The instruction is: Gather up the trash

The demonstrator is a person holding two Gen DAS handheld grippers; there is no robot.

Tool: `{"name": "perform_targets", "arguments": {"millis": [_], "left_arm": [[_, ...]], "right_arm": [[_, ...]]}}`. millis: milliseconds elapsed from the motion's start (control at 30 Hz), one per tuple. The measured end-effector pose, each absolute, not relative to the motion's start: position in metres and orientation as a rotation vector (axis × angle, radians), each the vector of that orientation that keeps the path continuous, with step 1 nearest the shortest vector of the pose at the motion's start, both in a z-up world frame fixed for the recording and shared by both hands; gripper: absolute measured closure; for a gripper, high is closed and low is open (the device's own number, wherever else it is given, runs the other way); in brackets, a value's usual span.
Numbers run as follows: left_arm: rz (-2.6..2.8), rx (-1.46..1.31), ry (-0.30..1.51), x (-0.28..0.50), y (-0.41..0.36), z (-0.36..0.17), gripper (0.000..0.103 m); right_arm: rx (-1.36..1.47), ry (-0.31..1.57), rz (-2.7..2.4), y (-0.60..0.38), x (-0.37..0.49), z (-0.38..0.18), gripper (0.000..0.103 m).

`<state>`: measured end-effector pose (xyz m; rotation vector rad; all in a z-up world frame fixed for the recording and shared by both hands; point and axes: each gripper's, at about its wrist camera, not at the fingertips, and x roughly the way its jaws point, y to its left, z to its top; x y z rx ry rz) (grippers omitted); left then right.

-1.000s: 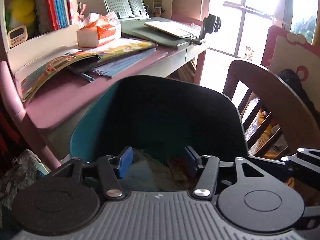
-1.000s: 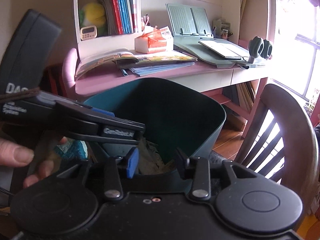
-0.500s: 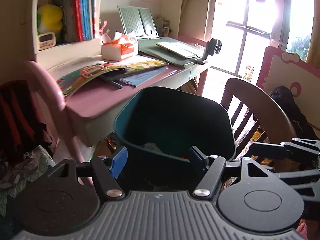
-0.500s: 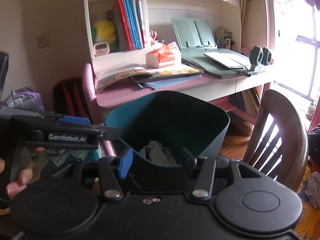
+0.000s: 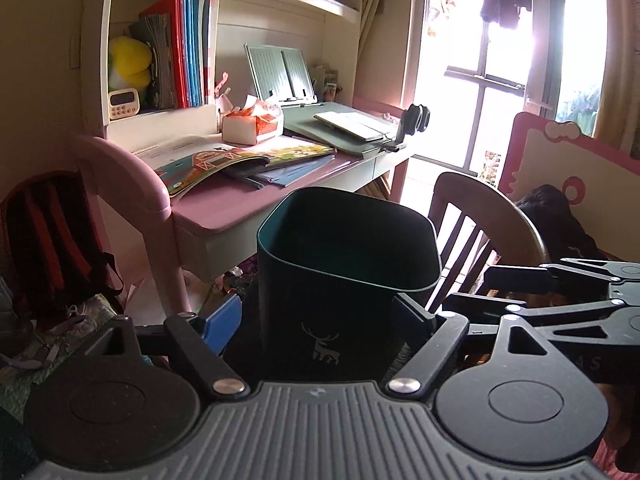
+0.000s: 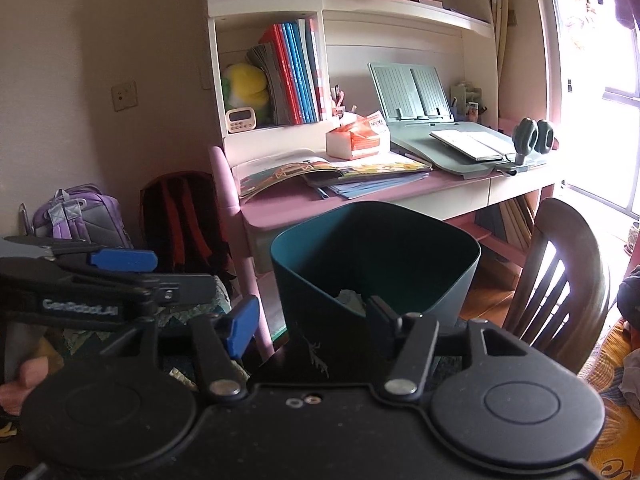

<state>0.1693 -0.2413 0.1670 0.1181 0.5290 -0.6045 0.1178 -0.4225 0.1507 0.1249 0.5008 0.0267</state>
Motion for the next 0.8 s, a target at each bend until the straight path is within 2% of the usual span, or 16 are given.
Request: {"name": "perform_targets", "arguments": {"millis": [67,133,800], "left_arm": [[-0.609,0.108,0.527,0.165,-0.237,0.168,0.006],[-0.613,0.091,0.516,0.16,-0.232,0.17,0.001],[-0.636,0.087,0.465,0.146,-0.226,0.203,0.001]], "right_arm": [[0.12,0.495,0.024,-0.419,0.114,0.152,0.044],[0.113,0.487,0.02,-0.416,0.11,0.153,0.043],[0.107,0.498,-0.015,-0.409,0.097,0.181,0.039]]}}
